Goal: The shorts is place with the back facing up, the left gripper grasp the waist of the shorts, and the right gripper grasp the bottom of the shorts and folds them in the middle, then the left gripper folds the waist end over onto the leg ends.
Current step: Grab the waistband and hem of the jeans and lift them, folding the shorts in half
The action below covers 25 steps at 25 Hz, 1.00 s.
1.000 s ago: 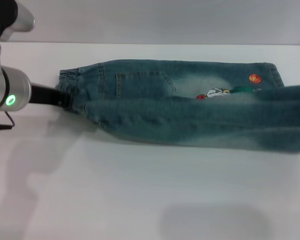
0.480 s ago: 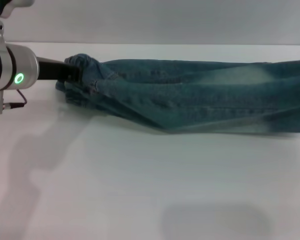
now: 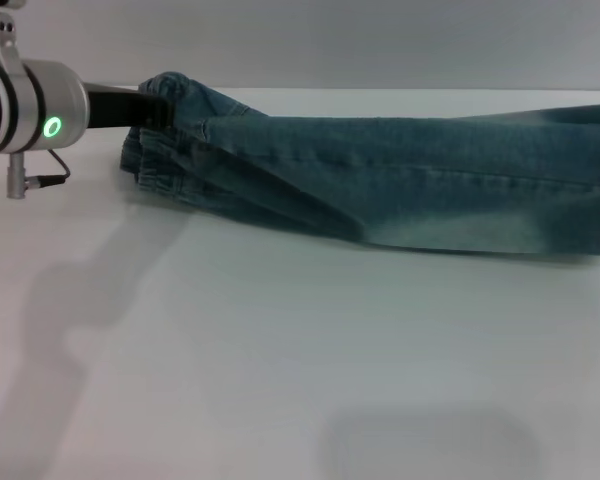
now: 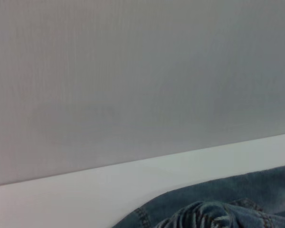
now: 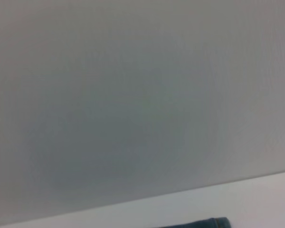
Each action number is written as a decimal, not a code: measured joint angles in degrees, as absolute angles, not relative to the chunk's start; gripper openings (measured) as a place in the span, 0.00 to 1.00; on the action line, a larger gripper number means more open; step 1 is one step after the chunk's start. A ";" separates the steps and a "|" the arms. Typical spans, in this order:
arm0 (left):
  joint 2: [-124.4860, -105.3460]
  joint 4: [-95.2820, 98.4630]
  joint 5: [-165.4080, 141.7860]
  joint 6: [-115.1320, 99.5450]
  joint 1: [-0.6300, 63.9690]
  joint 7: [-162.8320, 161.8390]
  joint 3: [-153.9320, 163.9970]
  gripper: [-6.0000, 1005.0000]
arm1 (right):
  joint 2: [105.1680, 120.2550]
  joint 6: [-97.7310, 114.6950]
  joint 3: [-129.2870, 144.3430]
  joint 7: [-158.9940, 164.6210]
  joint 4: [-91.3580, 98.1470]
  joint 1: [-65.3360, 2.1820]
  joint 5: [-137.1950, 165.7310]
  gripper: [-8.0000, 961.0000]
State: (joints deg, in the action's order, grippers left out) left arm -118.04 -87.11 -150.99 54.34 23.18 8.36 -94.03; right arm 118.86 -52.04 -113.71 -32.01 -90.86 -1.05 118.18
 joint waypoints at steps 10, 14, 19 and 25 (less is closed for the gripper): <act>-117.98 -82.28 -148.90 49.55 25.21 8.36 -94.05 0.15 | 118.74 -49.86 -118.94 -37.42 -82.20 -6.22 116.26 0.06; -118.06 -81.05 -148.80 48.17 25.74 8.25 -94.04 0.16 | 118.72 -49.84 -121.95 -38.98 -79.26 -8.25 116.14 0.07; -118.14 -79.55 -148.47 47.04 26.37 7.99 -94.04 0.18 | 118.69 -49.81 -123.92 -40.17 -76.91 -10.13 116.09 0.07; -118.12 -75.54 -148.19 38.54 26.76 8.73 -92.54 0.20 | 118.68 -46.85 -126.33 -45.77 -72.46 -12.45 113.63 0.08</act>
